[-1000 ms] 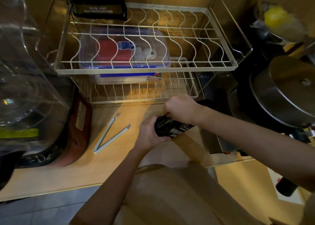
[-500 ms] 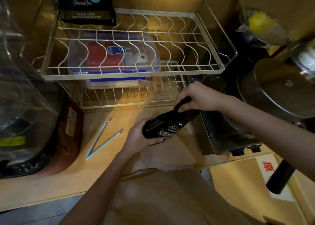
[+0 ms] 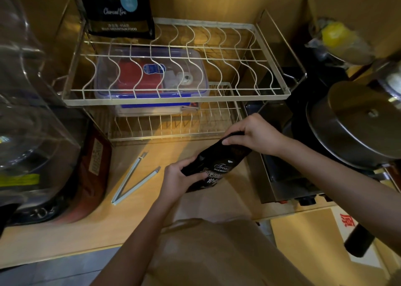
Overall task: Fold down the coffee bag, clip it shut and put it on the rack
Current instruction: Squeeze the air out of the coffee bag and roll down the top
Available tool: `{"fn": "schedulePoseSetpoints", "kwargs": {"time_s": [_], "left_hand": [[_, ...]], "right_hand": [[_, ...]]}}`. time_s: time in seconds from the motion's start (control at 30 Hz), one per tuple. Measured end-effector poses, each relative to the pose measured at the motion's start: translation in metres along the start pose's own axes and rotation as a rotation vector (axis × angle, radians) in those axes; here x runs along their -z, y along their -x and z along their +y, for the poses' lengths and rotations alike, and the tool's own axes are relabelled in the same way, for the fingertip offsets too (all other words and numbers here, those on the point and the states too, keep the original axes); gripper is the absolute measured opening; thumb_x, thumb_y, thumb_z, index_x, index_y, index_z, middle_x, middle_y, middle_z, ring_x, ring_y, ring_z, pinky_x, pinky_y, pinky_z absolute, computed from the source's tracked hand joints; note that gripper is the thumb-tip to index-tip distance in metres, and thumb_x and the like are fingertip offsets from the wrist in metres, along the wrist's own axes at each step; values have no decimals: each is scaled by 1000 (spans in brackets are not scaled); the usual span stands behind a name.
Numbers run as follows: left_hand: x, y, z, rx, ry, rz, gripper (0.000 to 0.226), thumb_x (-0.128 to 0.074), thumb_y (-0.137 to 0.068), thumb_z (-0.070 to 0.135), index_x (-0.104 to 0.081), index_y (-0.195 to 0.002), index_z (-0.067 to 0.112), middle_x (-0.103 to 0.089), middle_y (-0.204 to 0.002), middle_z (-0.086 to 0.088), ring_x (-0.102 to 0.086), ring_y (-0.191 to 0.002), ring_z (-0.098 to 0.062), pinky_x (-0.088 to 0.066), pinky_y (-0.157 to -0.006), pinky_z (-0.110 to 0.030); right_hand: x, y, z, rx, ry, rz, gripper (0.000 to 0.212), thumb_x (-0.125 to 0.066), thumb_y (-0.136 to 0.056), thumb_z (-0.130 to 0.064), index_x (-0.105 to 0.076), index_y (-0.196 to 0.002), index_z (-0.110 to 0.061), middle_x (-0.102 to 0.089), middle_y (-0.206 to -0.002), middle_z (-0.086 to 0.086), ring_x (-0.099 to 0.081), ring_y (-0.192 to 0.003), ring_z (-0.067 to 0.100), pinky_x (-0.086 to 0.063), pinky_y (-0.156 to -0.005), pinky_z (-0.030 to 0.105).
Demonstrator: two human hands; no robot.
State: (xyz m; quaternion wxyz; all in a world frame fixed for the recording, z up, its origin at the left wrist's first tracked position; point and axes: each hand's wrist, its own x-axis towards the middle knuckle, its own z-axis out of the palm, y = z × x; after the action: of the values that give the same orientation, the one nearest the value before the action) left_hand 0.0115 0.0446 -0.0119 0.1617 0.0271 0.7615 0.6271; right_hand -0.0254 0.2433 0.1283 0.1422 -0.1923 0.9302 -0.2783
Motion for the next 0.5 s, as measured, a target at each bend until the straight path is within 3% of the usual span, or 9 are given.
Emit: {"fn": "schedulePoseSetpoints", "kwargs": {"time_s": [0.07, 0.13, 0.23, 0.33, 0.4, 0.5], "left_hand": [[2, 1, -2, -25, 16, -42, 54, -78, -66, 17, -60, -117, 15, -63, -123, -3, -58, -112, -7, -47, -101, -31], [3, 3, -3, -51, 14, -48, 53, -76, -68, 13, -59, -117, 15, -59, -126, 0, -54, -117, -6, -41, -106, -37], [6, 3, -2, -75, -35, -38, 55, -76, -68, 12, -56, -120, 15, -57, -119, 8, -52, -113, -1, -42, -104, -27], [8, 4, 4, -93, -83, -39, 67, -79, -65, 16, -51, -126, 18, -53, -115, 18, -49, -108, 8, -39, -88, 1], [7, 3, 7, -117, -59, -37, 67, -79, -66, 16, -50, -127, 18, -52, -117, 20, -47, -109, 12, -37, -86, 4], [2, 0, 9, -93, 19, -13, 52, -75, -70, 14, -58, -119, 14, -63, -114, 4, -58, -99, 6, -44, -83, -4]], "right_hand": [[0, -2, -4, 29, 35, -14, 18, -64, -83, -18, -71, -97, -10, -74, -94, 6, -68, -88, 11, -52, -80, 25], [-3, -5, -8, 46, 70, -36, 18, -63, -84, -19, -70, -98, -10, -74, -94, 7, -68, -89, 14, -53, -82, 30], [-5, -8, -13, 60, 89, -70, 19, -61, -85, -19, -70, -100, -10, -74, -99, 7, -66, -94, 14, -53, -85, 35], [-7, -11, -19, 109, 115, -121, 20, -59, -86, -19, -69, -101, -10, -72, -102, 5, -65, -98, 13, -52, -89, 35], [-9, -13, -22, 129, 138, -128, 20, -57, -87, -18, -69, -102, -10, -72, -103, 5, -64, -99, 13, -51, -90, 35], [-9, -16, -24, 133, 147, -117, 21, -56, -88, -19, -69, -102, -9, -73, -102, 6, -65, -98, 15, -51, -89, 36]]}}
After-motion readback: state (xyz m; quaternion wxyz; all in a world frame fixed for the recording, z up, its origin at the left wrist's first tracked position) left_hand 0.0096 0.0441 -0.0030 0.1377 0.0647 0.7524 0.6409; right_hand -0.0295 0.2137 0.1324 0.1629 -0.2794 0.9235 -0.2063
